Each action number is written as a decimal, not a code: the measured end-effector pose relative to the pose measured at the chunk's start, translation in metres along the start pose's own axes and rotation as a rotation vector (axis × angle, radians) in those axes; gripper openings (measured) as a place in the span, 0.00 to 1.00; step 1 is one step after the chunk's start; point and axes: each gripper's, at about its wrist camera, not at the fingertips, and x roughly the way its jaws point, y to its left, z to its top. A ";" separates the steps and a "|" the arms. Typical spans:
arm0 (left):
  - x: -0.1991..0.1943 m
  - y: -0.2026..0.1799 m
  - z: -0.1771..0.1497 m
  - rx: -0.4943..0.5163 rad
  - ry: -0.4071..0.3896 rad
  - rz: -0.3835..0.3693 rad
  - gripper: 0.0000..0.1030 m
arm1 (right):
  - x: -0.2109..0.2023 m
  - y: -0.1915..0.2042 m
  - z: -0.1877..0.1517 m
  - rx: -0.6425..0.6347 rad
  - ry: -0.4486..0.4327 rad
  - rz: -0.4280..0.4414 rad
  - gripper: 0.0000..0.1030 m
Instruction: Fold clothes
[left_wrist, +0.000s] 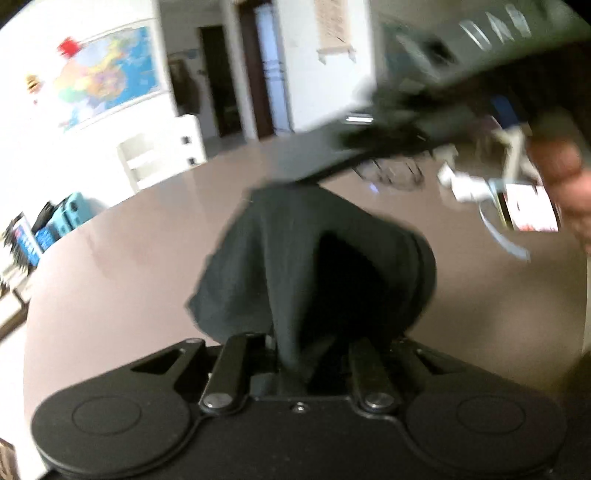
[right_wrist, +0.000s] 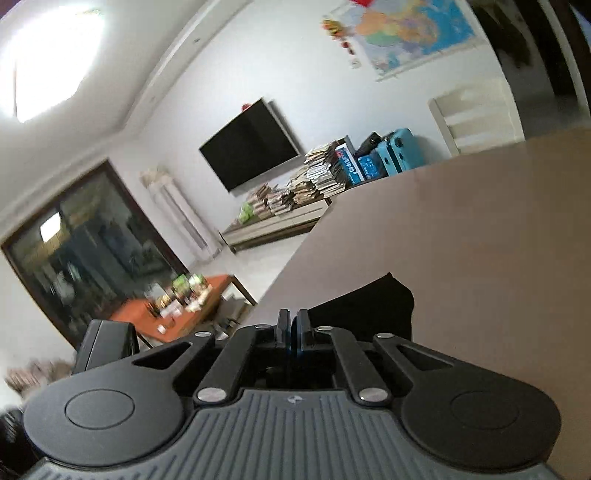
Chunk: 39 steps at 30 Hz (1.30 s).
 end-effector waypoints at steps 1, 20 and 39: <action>-0.005 0.009 0.002 -0.044 -0.015 0.005 0.14 | -0.005 -0.003 0.001 0.007 -0.044 -0.031 0.50; -0.067 -0.005 0.045 -0.166 -0.185 -0.071 0.15 | 0.060 -0.001 -0.066 -0.309 0.176 -0.051 0.00; -0.062 -0.032 0.045 -0.215 -0.109 -0.126 0.15 | 0.017 -0.011 -0.074 -0.386 0.119 -0.013 0.80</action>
